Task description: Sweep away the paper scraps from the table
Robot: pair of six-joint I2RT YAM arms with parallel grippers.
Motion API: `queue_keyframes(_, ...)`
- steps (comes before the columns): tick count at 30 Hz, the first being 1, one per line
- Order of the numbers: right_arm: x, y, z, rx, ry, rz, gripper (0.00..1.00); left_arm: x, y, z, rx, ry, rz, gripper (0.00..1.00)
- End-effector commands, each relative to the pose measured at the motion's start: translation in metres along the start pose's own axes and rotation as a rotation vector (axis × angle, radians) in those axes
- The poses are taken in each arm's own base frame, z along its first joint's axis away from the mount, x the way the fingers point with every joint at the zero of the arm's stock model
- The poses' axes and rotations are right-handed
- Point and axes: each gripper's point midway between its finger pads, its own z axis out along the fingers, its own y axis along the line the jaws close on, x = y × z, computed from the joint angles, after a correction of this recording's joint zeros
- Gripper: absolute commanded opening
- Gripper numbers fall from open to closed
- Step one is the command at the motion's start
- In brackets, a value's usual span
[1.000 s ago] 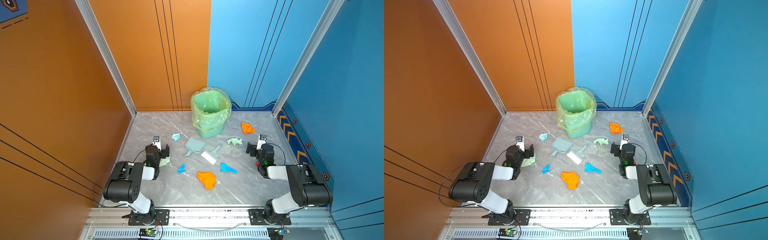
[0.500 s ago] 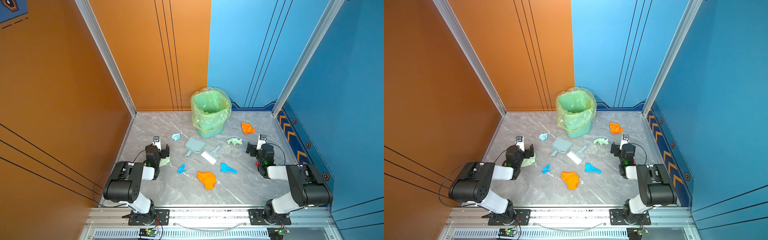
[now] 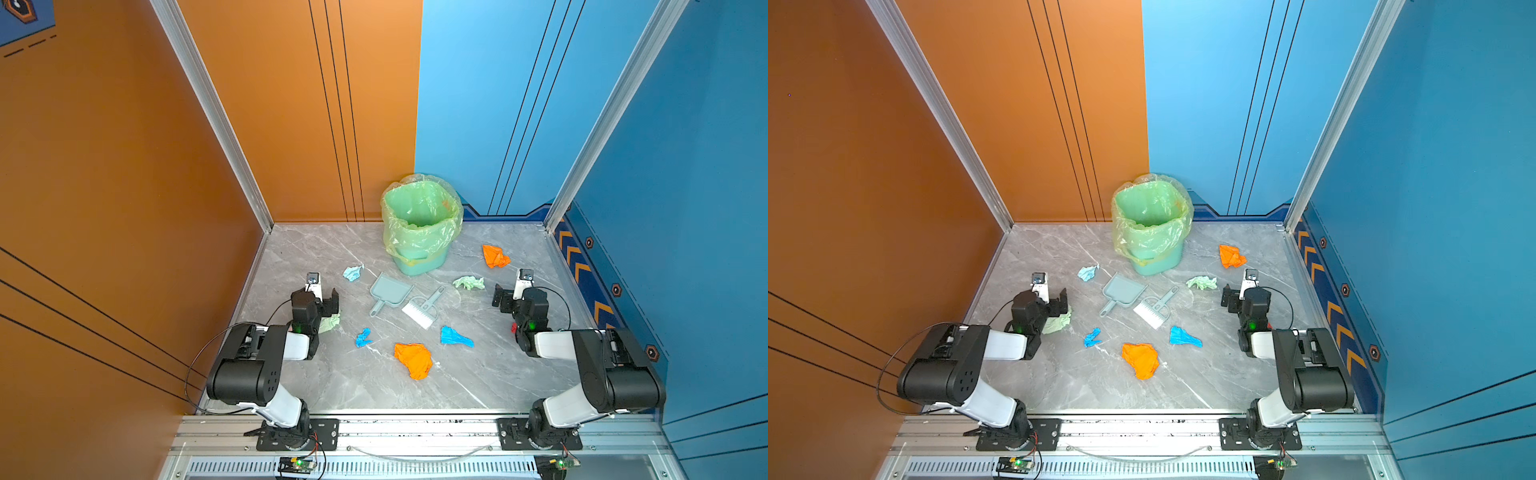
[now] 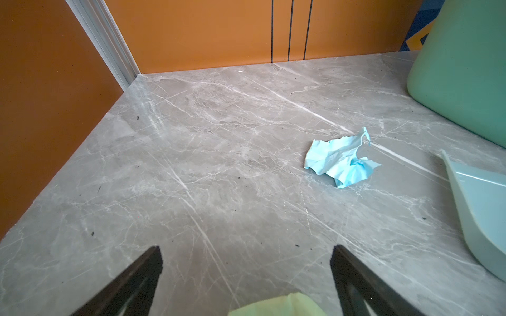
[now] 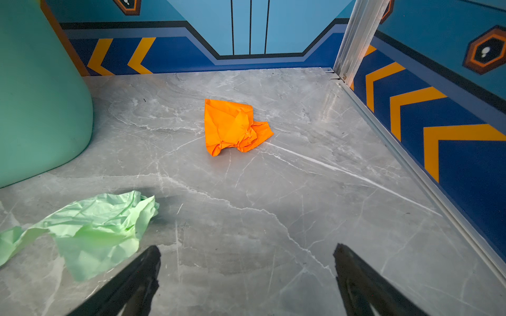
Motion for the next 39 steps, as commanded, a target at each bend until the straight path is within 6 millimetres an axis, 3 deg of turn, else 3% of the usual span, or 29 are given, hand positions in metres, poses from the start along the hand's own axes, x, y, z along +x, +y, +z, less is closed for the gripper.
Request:
queue_keyframes(1,-0.0039,-0.0003,-0.0004,0.007,-0.021,-0.003,1.0,-0.0104,0.0029,0.0005,-0.01,-0.024,-0.008,0.98)
queue_keyframes(39,-0.0027,-0.0014,0.0006,-0.013,-0.014,0.015,1.0,-0.0097,0.0029,0.0009,-0.008,-0.021,-0.01,0.98)
